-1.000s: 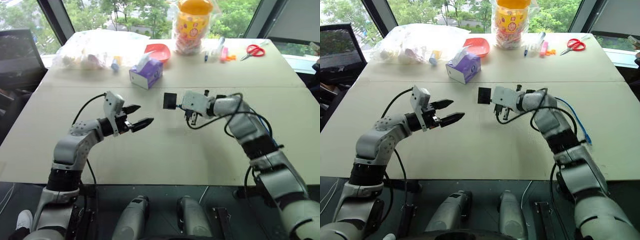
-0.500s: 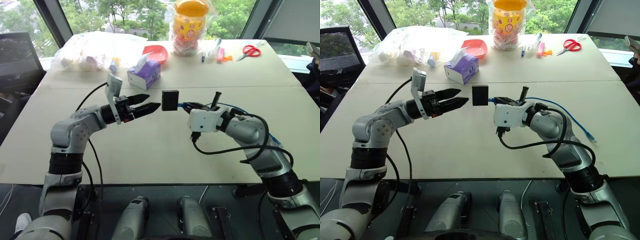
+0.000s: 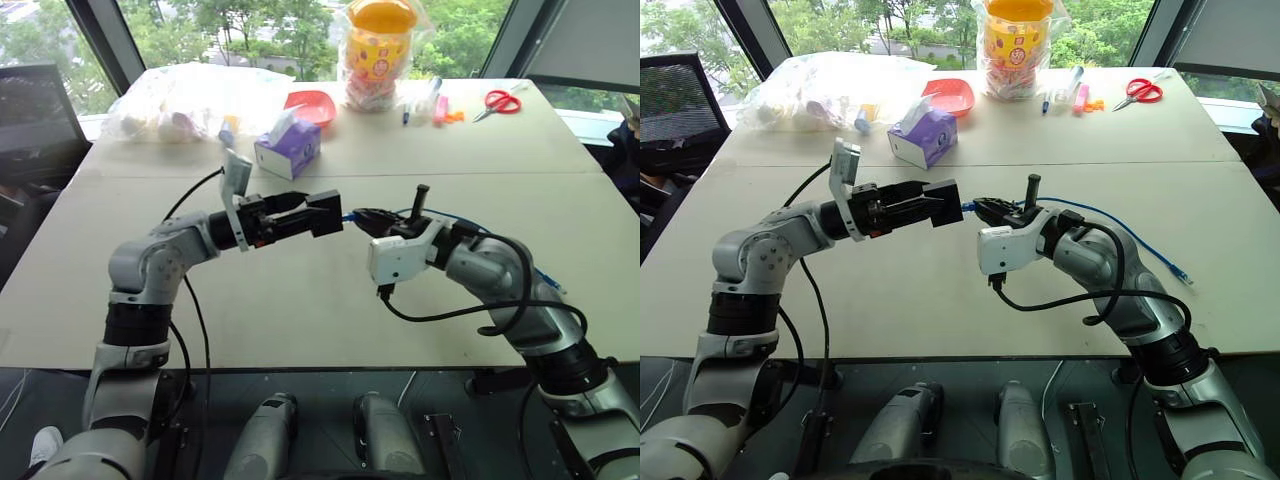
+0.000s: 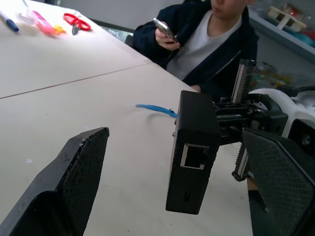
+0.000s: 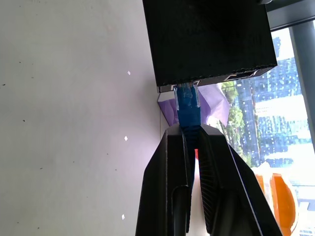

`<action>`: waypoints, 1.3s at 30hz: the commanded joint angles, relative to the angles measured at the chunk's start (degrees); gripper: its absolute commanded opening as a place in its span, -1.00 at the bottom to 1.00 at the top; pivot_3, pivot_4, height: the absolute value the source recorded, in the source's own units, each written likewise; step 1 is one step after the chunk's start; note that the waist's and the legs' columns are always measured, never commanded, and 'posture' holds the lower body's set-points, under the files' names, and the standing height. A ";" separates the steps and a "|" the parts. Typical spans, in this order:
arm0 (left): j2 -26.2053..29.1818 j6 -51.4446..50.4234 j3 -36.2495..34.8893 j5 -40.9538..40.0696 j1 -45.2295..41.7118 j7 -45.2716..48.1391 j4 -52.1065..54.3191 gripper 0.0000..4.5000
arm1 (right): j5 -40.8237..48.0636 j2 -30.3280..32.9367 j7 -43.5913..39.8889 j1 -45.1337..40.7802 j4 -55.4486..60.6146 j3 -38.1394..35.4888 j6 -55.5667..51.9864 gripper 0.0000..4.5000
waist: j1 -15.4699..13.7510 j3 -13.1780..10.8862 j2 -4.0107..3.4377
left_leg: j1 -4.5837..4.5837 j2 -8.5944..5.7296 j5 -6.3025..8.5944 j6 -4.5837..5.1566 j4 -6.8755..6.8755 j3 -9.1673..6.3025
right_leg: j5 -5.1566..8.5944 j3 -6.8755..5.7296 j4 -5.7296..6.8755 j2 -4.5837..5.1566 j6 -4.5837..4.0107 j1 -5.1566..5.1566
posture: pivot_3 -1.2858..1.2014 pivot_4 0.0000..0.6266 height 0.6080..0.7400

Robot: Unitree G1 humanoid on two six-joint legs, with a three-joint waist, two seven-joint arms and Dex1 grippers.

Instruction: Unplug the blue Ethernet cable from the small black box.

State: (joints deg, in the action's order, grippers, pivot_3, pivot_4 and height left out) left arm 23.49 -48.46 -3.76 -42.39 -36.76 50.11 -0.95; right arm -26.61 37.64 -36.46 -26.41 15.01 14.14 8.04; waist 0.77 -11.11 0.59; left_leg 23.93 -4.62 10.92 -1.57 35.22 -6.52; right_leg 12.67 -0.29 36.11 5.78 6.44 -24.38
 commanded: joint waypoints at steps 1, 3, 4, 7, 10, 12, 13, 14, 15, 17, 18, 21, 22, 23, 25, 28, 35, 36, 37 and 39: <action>-0.03 0.90 0.31 -0.15 -0.38 0.85 1.73 1.00 | 1.03 -1.02 -0.55 -1.92 3.36 -0.89 -0.56 -0.99 | 0.00 0.00 0.00 | 0.00 0.02 0.00 0.00 0.00 0.00 | -0.01 0.00 0.00 -0.02 -0.01 0.00 | 0.03 -0.52 1.00; 0.25 1.05 1.05 0.22 -0.15 1.18 1.98 1.00 | 0.68 -1.32 -0.67 -2.28 3.25 -0.74 -0.61 -0.99 | -0.05 0.00 0.00 | 0.00 0.02 0.00 0.00 0.00 0.00 | -0.01 0.00 0.00 -0.03 -0.02 0.00 | 0.03 -0.52 1.00; 0.37 1.07 1.33 0.35 0.03 1.36 2.19 1.00 | 0.63 -1.45 -0.70 -2.44 3.18 -0.68 -0.74 -0.99 | -0.07 0.00 0.00 | 0.00 0.02 0.00 0.00 0.00 0.00 | -0.01 0.00 -0.01 -0.03 -0.02 0.00 | 0.03 -0.52 1.00; 0.45 1.48 1.85 0.92 0.49 1.57 2.51 0.66 | 0.61 -1.82 -0.89 -2.75 3.19 -0.60 -1.06 -1.00 | -0.06 0.00 0.00 | 0.00 0.03 0.00 0.00 0.00 0.00 | -0.01 0.00 -0.01 -0.03 -0.03 0.00 | 0.03 -0.52 1.00; 0.37 1.78 1.57 0.90 0.37 1.30 2.36 0.00 | 0.54 -2.00 -1.17 -2.64 3.53 -0.52 -1.25 -1.00 | -0.05 0.00 0.00 | 0.00 0.03 0.00 0.00 0.00 0.00 | -0.01 0.01 -0.01 -0.03 -0.03 0.00 | 0.03 -0.52 1.00; 0.03 2.17 0.95 0.83 -0.13 0.76 1.78 -0.40 | 0.59 -1.99 -1.44 -2.37 3.78 -0.52 -1.29 -1.00 | -0.05 0.00 0.00 | 0.00 0.03 0.00 0.00 0.00 0.00 | -0.01 0.01 -0.01 -0.04 -0.03 0.00 | 0.03 -0.52 1.00; 0.02 2.18 0.71 0.66 -0.27 0.75 1.68 -0.62 | 0.61 -1.95 -1.57 -2.24 3.86 -0.54 -1.33 -1.00 | -0.06 0.00 0.00 | 0.00 0.03 0.00 0.00 0.00 0.00 | -0.01 0.01 -0.01 -0.04 -0.04 0.00 | 0.03 -0.52 1.00; 0.08 2.19 0.57 0.63 -0.39 0.75 1.60 -0.79 | 0.72 -1.68 -1.86 -2.10 3.64 -0.54 -1.20 -1.00 | -0.05 0.00 0.00 | 0.00 0.03 0.00 0.00 0.00 0.00 | -0.01 0.01 -0.01 -0.04 -0.04 0.00 | 0.03 -0.52 1.00; 0.24 2.15 0.55 0.74 -0.42 0.66 1.60 -0.77 | 0.95 -1.42 -2.37 -1.97 3.41 -0.47 -1.23 -1.00 | -0.05 0.00 0.00 | 0.00 0.04 0.00 0.00 0.00 0.00 | -0.01 0.01 -0.01 -0.05 -0.04 0.00 | 0.03 -0.52 1.00; 0.59 2.09 0.63 1.07 -0.43 0.52 1.57 -0.77 | 1.36 -1.09 -3.24 -1.95 2.97 -0.33 -1.26 -1.00 | -0.05 0.00 0.00 | 0.00 0.04 0.00 0.00 0.00 0.00 | -0.01 0.01 -0.01 -0.05 -0.04 0.00 | 0.03 -0.52 1.00; 0.79 1.96 0.69 1.19 -0.43 0.53 1.53 -0.77 | 1.82 -1.08 -3.83 -2.04 2.80 -0.36 -1.63 -0.82 | -0.05 0.00 0.00 | 0.00 0.04 0.00 0.00 0.00 0.00 | -0.01 0.01 -0.01 -0.05 -0.04 0.00 | 0.03 -0.52 1.00; 1.09 1.91 0.64 1.18 -0.40 0.83 1.41 -0.77 | 5.75 -1.41 -7.06 -2.12 2.73 -1.03 -4.17 -0.29 | -0.03 0.00 0.00 | 0.00 0.05 0.00 0.00 0.00 0.00 | -0.02 0.01 -0.01 -0.05 -0.04 0.00 | 0.03 -0.52 1.00; 1.34 1.91 0.67 1.25 -0.40 1.02 1.32 -0.77 | 7.23 -1.62 -8.19 -2.39 2.56 -1.49 -5.87 -0.05 | -0.01 0.00 0.00 | 0.00 0.05 0.00 0.00 0.00 0.00 | -0.02 0.01 -0.01 -0.05 -0.04 0.00 | 0.03 -0.52 1.00; 1.70 1.85 0.73 1.31 -0.40 1.29 1.25 -0.77 | 9.00 -1.86 -9.45 -2.70 2.37 -2.00 -7.91 0.18 | -0.01 0.00 0.00 | 0.00 0.06 0.00 0.00 0.00 0.00 | -0.02 0.01 -0.01 -0.06 -0.04 0.00 | 0.03 -0.52 1.00; 3.08 1.66 1.09 1.27 -0.30 3.10 1.28 -0.77 | 17.05 -2.67 -14.52 -3.87 2.38 -4.32 -17.40 0.65 | 0.01 -0.01 0.01 | 0.00 0.07 0.00 0.00 0.00 0.00 | -0.02 0.01 -0.02 -0.07 -0.05 0.00 | 0.03 -0.52 1.00; 4.83 2.52 2.00 1.62 0.04 6.35 1.59 -0.77 | 29.05 -2.81 -21.15 -5.53 4.22 -7.25 -32.10 0.97 | -0.01 -0.01 0.02 | 0.00 0.14 0.00 0.00 0.00 0.00 | -0.04 0.01 -0.05 -0.12 -0.15 0.00 | 0.03 -0.52 1.00; 7.93 3.53 3.57 1.95 -0.11 12.92 2.12 -0.77 | 52.91 -3.92 -24.67 -17.35 1.98 -11.91 -72.85 0.97 | 0.00 -0.01 0.02 | 0.01 0.26 0.01 0.01 -0.03 0.00 | 0.03 0.01 -0.06 -0.17 -0.40 -0.05 | 0.03 -0.52 1.00; 7.95 3.59 3.51 1.98 -0.32 13.11 1.92 -0.77 | 55.25 -4.52 -24.56 -19.24 0.17 -12.56 -77.12 0.97 | -0.03 -0.01 0.02 | 0.01 0.26 0.01 0.00 -0.03 -0.01 | 0.03 0.00 -0.06 -0.18 -0.41 -0.05 | 0.03 -0.52 1.00; 7.96 3.63 3.47 1.97 -0.47 13.24 1.77 -0.77 | 56.93 -4.94 -24.19 -20.57 -1.06 -13.05 -80.04 0.97 | -0.03 -0.01 0.02 | 0.02 0.26 0.01 0.00 -0.03 0.00 | 0.03 0.00 -0.08 -0.17 -0.41 -0.05 | 0.03 -0.52 1.00; 7.85 3.62 3.42 1.71 -0.65 13.43 1.82 -0.77 | 59.04 -6.26 -22.73 -23.12 -3.45 -13.77 -83.82 0.97 | -0.10 -0.01 0.02 | 0.05 0.26 0.01 0.01 -0.02 0.01 | 0.03 0.00 -0.12 -0.17 -0.42 -0.05 | 0.03 -0.52 1.00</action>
State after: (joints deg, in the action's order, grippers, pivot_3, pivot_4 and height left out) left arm 31.07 -45.73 0.33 -40.30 -36.07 62.83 -0.29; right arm 30.03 32.01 -59.99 -47.70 11.93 2.45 -73.18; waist 0.67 -11.12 0.61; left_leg 24.00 -4.37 10.93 -1.56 35.19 -6.51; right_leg 12.69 -0.28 35.98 5.61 6.03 -24.45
